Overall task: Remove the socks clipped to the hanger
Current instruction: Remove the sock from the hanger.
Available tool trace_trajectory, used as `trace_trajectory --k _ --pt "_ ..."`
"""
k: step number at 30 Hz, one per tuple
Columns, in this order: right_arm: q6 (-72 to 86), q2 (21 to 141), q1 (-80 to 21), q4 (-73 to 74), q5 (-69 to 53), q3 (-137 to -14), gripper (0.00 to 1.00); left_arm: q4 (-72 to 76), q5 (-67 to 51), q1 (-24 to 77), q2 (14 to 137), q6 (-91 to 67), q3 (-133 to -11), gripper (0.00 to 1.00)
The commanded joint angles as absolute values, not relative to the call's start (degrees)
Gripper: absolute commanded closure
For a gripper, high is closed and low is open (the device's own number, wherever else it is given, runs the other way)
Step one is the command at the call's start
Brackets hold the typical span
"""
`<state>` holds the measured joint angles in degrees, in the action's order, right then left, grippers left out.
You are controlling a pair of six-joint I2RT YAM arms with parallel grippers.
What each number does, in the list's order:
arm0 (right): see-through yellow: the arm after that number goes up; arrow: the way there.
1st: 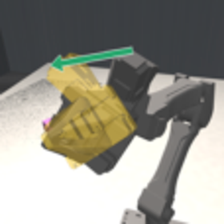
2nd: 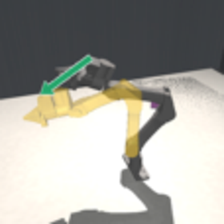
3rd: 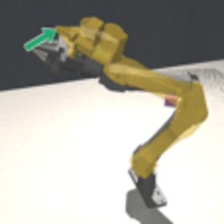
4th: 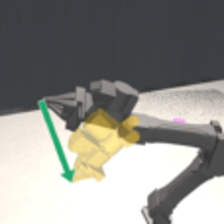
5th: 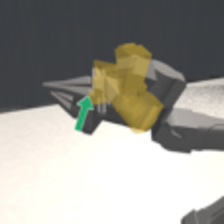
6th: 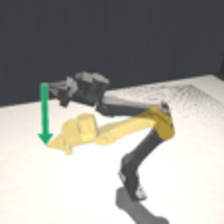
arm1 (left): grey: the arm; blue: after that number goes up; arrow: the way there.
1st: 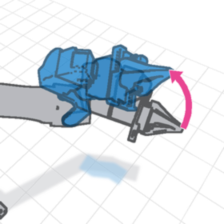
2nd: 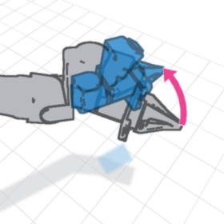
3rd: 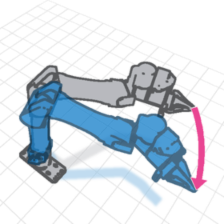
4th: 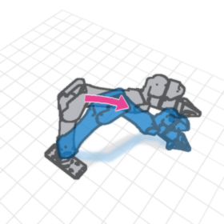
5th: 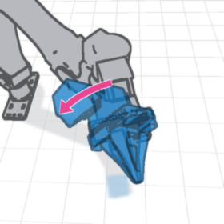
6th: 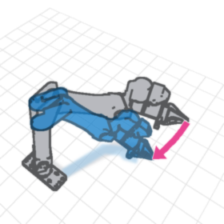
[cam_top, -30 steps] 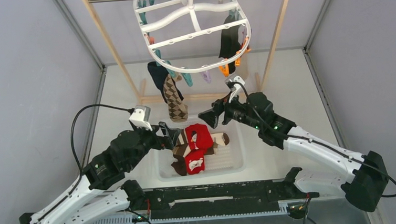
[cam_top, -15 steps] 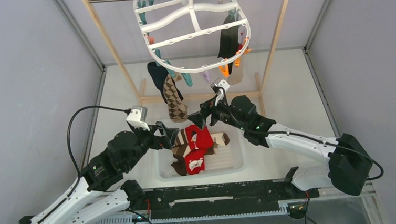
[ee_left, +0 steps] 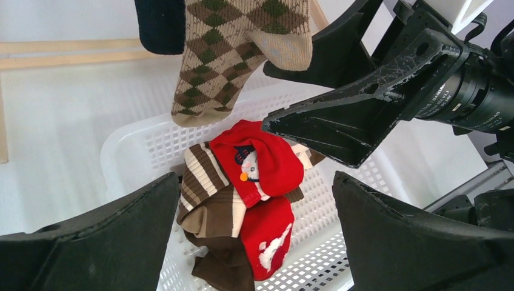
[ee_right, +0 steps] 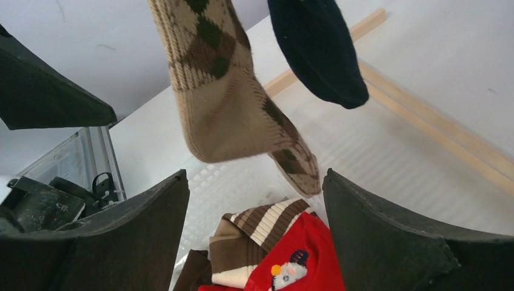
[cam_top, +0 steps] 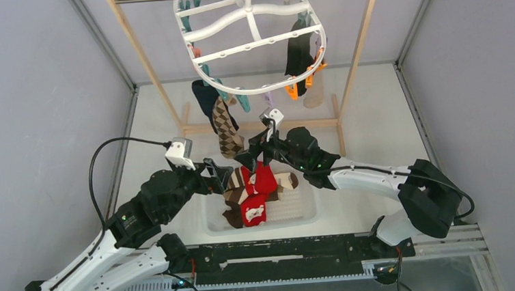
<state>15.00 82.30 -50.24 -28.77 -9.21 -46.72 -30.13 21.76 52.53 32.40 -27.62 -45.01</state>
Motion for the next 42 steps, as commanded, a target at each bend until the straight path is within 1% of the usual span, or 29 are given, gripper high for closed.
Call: trace_trajectory --k 1,4,9,16,17,20,23,31,32,33,35,38,42 --pt "14.1 83.5 -51.0 -33.4 -9.6 -50.9 0.13 -27.8 20.6 52.1 32.5 -28.2 -43.9 0.00" --pt "14.6 84.2 -51.0 -32.9 -8.3 -51.5 0.20 -27.8 20.4 52.0 32.5 -28.1 -43.8 0.00" --pt "15.4 84.5 -51.0 -32.9 -8.8 -51.5 0.43 -27.8 20.4 51.9 32.1 -28.2 -43.5 0.00" --pt "16.3 84.5 -50.8 -32.6 -11.1 -51.5 0.67 -27.8 20.2 51.8 32.0 -28.2 -43.3 0.00" --pt "16.4 84.5 -50.8 -32.6 -11.5 -51.5 0.74 -27.8 20.2 51.8 31.9 -28.2 -43.3 0.00" --pt "16.7 84.3 -50.8 -32.5 -12.3 -51.5 0.82 -27.8 20.1 51.8 31.9 -28.3 -43.2 0.00" --pt "16.9 83.9 -50.8 -32.0 -13.0 -51.5 1.00 -27.8 20.1 51.8 31.7 -28.3 -43.2 0.00" --pt "15.8 81.5 -51.0 -26.9 -10.7 -51.5 1.00 -27.7 20.2 51.7 31.6 -28.4 -42.7 0.00" --pt "15.4 81.1 -51.0 -26.0 -10.1 -51.5 0.93 -27.6 20.2 51.7 31.7 -28.4 -42.6 0.00" --pt "15.3 80.8 -51.0 -25.1 -9.3 -51.5 0.82 -27.6 20.2 51.6 31.8 -28.4 -42.4 0.00" --pt "15.1 80.3 -51.1 -22.8 -7.3 -51.5 0.54 -27.3 20.0 51.6 31.9 -28.4 -42.5 0.00" --pt "15.0 79.9 -51.1 -20.8 -5.0 -51.5 0.37 -27.1 19.7 51.5 32.0 -28.4 -42.5 0.00" --pt "15.0 80.7 -51.1 -20.8 -4.0 -51.5 0.11 -27.0 19.5 51.5 32.2 -28.6 -42.5 0.00"
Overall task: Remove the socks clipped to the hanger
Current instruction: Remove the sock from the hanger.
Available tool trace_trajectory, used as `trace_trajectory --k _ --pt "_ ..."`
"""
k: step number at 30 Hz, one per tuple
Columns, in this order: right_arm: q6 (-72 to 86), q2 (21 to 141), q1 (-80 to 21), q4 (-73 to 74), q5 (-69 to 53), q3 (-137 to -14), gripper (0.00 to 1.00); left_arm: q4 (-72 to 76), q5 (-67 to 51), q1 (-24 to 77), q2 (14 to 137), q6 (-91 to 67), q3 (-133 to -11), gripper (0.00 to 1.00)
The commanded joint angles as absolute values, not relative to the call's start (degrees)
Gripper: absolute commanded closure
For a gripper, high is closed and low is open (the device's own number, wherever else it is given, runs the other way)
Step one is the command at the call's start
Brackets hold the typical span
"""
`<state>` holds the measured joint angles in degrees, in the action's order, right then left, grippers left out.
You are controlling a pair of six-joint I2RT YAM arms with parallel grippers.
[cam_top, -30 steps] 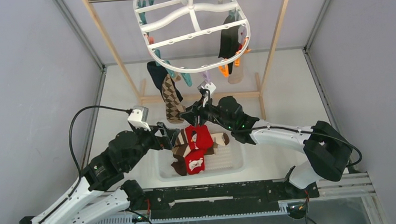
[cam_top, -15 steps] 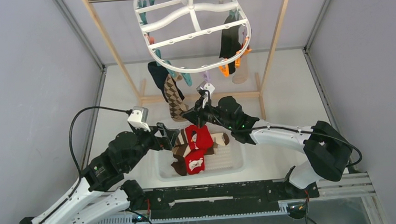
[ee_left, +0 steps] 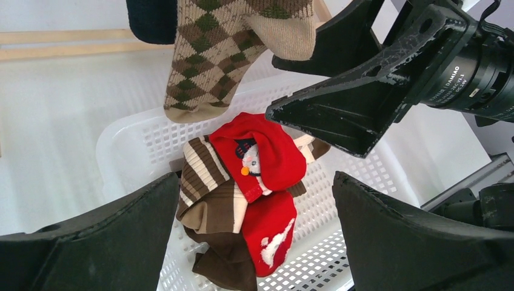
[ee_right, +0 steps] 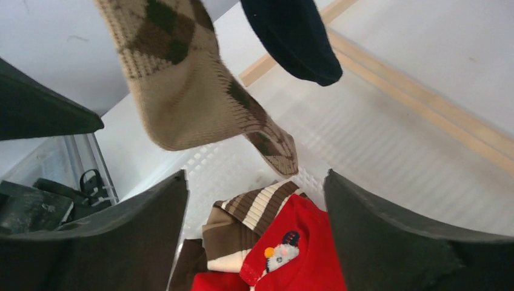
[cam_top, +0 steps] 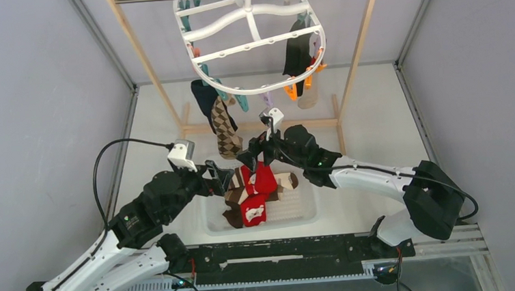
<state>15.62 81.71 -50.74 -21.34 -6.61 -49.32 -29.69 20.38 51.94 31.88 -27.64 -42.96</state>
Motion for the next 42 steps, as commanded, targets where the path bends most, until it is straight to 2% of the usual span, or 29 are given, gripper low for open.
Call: trace_trajectory --k 1,3,12,20,24,29,38,42 --pt "14.9 81.1 -51.1 -21.2 -4.1 -51.5 0.05 -27.0 19.4 51.4 32.2 -28.5 -42.5 0.00" --pt "14.7 82.0 -51.1 -22.6 -4.9 -51.5 0.01 -27.1 19.3 51.4 32.0 -28.6 -42.6 0.00" --pt "13.6 88.4 -50.4 -31.4 -7.4 -51.5 0.00 -27.7 18.9 51.3 31.6 -28.2 -43.5 0.00" --pt "14.8 93.8 -49.0 -39.2 -8.8 -51.5 0.04 -28.1 18.7 51.3 31.6 -28.1 -44.0 0.00" --pt "17.2 95.8 -48.0 -43.4 -11.0 -51.5 0.10 -28.3 18.7 51.2 31.6 -28.1 -44.2 0.00" --pt "20.0 96.7 -47.2 -47.5 -14.3 -51.5 0.24 -29.0 19.0 51.1 31.3 -27.9 -44.4 0.00" --pt "23.1 97.0 -46.9 -48.5 -19.1 -51.5 0.78 -28.9 19.0 51.1 31.1 -27.9 -44.2 0.00" --pt "23.6 95.7 -47.1 -46.0 -19.8 -51.5 0.96 -28.6 18.8 51.1 31.1 -28.1 -44.0 0.00"
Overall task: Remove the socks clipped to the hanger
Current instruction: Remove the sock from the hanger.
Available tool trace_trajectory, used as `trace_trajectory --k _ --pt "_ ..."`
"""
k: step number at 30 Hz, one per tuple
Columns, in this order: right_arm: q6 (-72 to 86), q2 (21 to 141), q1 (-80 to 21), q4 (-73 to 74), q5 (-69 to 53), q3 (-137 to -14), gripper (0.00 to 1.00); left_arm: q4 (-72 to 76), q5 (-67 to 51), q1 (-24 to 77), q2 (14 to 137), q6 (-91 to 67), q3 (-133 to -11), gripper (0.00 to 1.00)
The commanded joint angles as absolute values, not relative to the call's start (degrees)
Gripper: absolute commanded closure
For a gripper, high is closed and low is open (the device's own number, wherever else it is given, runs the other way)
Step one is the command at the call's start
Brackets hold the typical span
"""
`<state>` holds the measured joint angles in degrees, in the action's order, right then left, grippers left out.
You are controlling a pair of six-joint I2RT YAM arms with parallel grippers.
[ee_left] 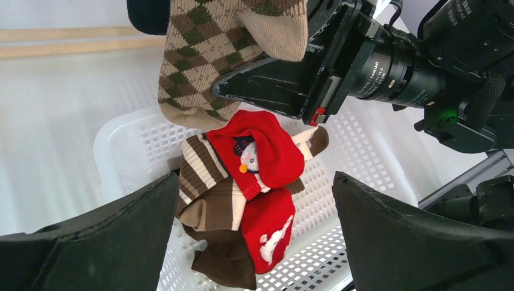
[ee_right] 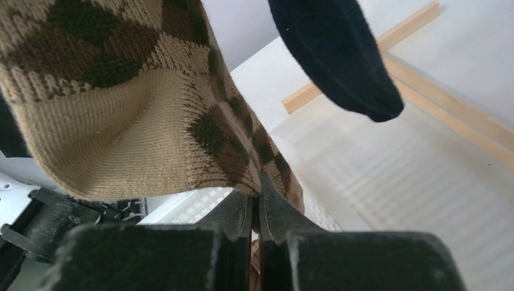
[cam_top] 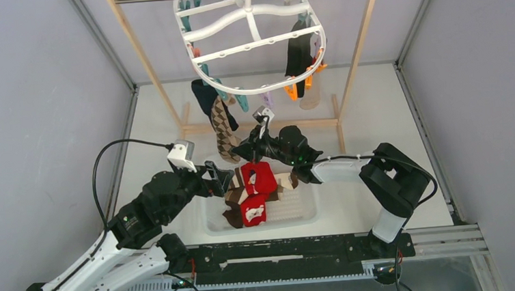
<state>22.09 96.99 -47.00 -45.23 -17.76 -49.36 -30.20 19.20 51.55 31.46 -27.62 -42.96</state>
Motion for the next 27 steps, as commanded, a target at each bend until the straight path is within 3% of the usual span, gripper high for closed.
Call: trace_trajectory --k 1,27 --pt "23.6 95.2 -47.1 -45.2 -19.8 -51.4 0.98 -28.5 18.9 51.0 31.1 -28.2 -43.9 0.00" --pt "22.0 69.3 -48.8 -31.3 -15.8 -42.4 1.00 -26.2 17.4 51.0 31.5 -28.7 -42.8 0.00"
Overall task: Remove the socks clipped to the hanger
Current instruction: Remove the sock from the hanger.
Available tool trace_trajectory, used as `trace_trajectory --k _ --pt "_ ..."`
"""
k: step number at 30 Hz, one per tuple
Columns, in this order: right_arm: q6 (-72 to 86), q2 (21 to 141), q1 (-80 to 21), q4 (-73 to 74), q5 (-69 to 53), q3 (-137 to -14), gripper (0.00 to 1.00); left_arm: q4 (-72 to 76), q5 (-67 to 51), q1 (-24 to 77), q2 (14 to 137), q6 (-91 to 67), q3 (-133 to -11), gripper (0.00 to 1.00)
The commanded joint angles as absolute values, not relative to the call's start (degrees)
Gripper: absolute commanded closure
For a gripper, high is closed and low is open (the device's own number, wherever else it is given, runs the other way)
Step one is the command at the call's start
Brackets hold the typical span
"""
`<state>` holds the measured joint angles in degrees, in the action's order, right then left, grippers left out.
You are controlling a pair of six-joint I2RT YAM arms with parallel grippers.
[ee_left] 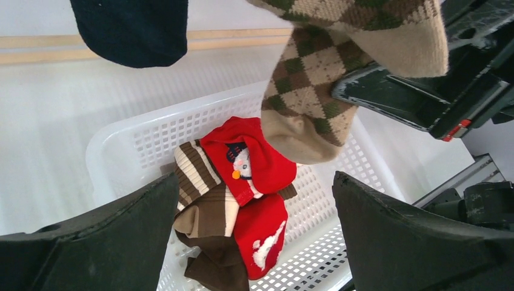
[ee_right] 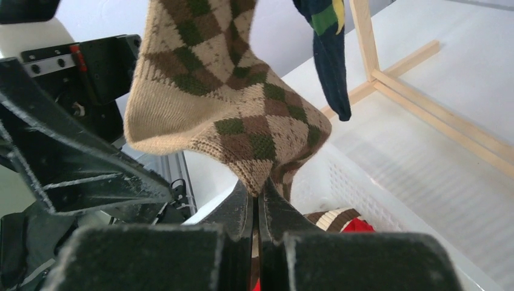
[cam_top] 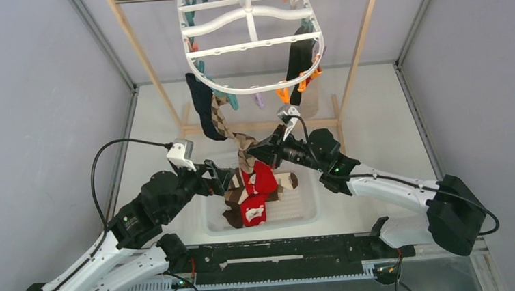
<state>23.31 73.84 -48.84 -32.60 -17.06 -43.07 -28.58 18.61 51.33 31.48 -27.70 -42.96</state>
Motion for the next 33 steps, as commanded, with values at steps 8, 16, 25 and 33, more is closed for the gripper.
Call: trace_trajectory --k 8,16,25,33 --pt "21.9 61.4 -46.5 -27.2 -15.5 -39.7 1.00 -25.8 16.7 51.0 31.4 -29.1 -42.8 0.00" --pt "21.9 55.9 -42.5 -24.4 -16.0 -37.9 1.00 -25.6 16.3 51.0 31.6 -29.6 -43.1 0.00" --pt "22.0 52.2 -38.8 -22.6 -16.9 -36.1 1.00 -25.6 15.9 51.0 31.9 -29.8 -43.4 0.00" --pt "21.6 48.6 -35.4 -20.0 -17.6 -35.3 1.00 -25.0 15.3 51.0 32.9 -29.6 -44.0 0.00"
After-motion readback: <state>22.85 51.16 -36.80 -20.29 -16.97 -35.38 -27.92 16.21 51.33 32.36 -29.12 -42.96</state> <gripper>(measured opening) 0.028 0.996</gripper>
